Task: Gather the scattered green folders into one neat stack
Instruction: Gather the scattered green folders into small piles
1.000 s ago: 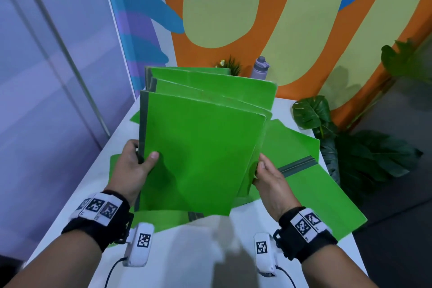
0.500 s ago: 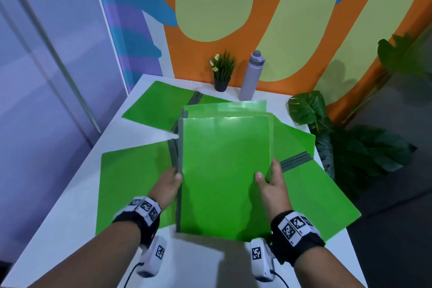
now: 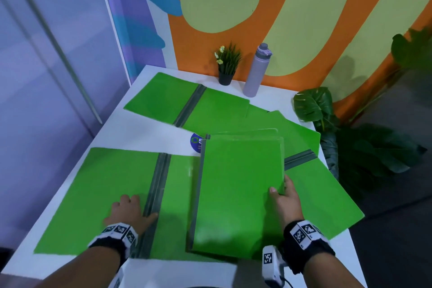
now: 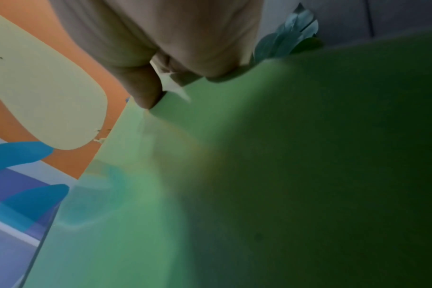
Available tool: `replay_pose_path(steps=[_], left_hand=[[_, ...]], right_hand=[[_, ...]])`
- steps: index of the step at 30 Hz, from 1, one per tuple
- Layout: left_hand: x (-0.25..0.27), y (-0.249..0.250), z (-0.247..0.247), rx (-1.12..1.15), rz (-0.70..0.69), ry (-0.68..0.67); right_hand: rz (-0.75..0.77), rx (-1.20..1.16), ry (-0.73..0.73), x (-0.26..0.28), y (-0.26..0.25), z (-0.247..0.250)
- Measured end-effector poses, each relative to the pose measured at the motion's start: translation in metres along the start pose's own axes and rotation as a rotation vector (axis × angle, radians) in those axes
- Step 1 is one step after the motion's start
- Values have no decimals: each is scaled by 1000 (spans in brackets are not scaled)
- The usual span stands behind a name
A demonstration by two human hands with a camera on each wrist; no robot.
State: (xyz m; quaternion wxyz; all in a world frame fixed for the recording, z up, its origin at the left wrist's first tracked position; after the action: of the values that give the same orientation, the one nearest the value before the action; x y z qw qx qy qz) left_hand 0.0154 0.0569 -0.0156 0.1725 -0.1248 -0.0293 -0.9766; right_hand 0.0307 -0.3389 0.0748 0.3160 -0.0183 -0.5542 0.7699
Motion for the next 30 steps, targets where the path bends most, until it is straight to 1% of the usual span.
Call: replay_pose_path(steps=[2,5,8,12,14,16,18,21,23,26,27,30], left_hand=[[-1,4,2,-13,-26,12],[1,11,8,28,5,-9],[-4,12,10,60,1,-33],[-9,14,13,118,-9,-49],[-5,20,2,56,-56,-103],[1,27,-12,-28,-90,-129],[6,30,-21,-39,-74,-123],[7,32,-20,-3,-40,-116],[5,37,-6,161,-30,-59],[8,46,40,485,-38,58],[12,50,60,577,-70,92],[33,58,122,840,-247,183]], right_hand=[[-4,-4,-14,1,2,-3],[-15,-10,-36,2,10,-6],[-78,-23,-36,-1,22,-3],[-110,-49,-19,-8,32,3],[-116,-70,-8,-10,31,5],[-119,-91,-3,-11,31,6],[-115,-99,-14,-9,32,6],[-125,-98,-25,-5,36,6],[-125,-117,-33,-4,36,8],[-129,-151,-30,-5,35,12],[-130,-173,-35,-6,33,13],[-168,-258,-50,-7,27,12]])
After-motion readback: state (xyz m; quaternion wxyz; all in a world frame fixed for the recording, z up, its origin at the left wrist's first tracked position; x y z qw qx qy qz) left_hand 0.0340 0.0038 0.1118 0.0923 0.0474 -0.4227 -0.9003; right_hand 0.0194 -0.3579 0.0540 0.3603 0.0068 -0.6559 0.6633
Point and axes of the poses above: each hand's wrist, its own x-axis away from the middle knuckle, its own z-axis out of the back of the hand, y = z × x, the point moved 4 cm from there along -x, towards the middle knuckle, and after that the axes turned 9 degrees about y, right-handed, at the moved point
